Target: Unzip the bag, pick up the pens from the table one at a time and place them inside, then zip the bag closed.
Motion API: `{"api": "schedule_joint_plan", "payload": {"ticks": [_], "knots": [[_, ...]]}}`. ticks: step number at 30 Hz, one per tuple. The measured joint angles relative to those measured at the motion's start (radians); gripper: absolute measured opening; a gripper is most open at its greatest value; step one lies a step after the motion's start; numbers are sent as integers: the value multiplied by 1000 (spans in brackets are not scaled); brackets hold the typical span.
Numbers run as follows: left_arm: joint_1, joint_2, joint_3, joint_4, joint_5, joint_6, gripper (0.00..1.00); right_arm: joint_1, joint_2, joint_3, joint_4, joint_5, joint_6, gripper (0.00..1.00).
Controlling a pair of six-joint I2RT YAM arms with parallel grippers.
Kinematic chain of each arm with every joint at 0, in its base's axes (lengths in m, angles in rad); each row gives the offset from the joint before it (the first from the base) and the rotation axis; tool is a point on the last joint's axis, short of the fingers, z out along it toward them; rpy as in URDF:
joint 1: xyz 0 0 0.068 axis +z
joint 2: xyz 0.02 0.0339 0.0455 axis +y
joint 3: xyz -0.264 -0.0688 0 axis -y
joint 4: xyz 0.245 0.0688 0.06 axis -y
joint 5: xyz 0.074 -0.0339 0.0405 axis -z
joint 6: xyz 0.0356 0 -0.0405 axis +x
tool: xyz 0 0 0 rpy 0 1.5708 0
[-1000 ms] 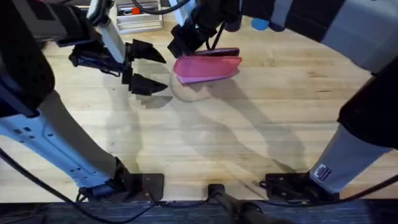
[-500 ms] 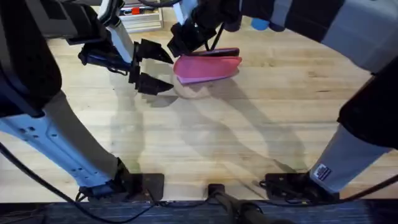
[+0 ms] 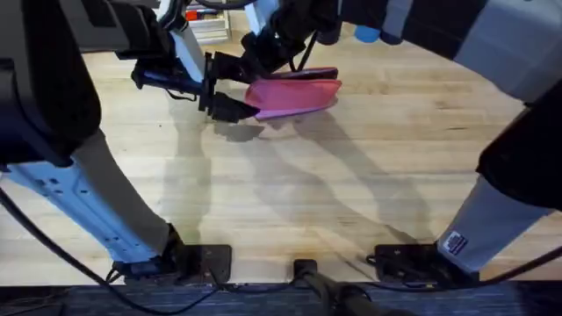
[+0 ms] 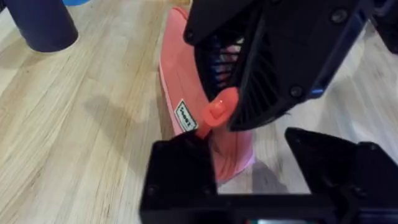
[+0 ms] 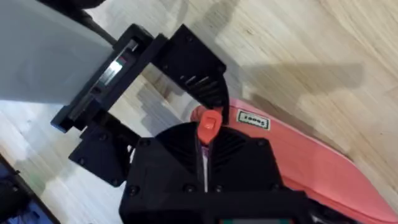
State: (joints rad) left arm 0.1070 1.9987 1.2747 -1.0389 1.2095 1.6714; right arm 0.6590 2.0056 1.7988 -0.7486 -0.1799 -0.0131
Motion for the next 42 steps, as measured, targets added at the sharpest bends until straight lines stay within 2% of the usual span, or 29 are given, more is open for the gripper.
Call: {"api": "schedule_joint_plan", "payload": {"ticks": [2,7,8,17,29,42], "knots": [[1,0,0,1,1,-7,578,0,0,0,-1,-1,3,31],[2,0,0,10,2,-15,89,1,0,0,-7,-7,6,31],[2,0,0,10,2,-17,60,2,0,0,-9,-8,6,31],[3,0,0,11,3,-19,43,-8,0,0,-9,-18,6,31],[-2,0,8,15,37,-25,43,-111,0,0,-15,-107,11,31],[-17,0,11,14,53,-26,43,-172,-19,0,-82,-114,-14,33]]}}
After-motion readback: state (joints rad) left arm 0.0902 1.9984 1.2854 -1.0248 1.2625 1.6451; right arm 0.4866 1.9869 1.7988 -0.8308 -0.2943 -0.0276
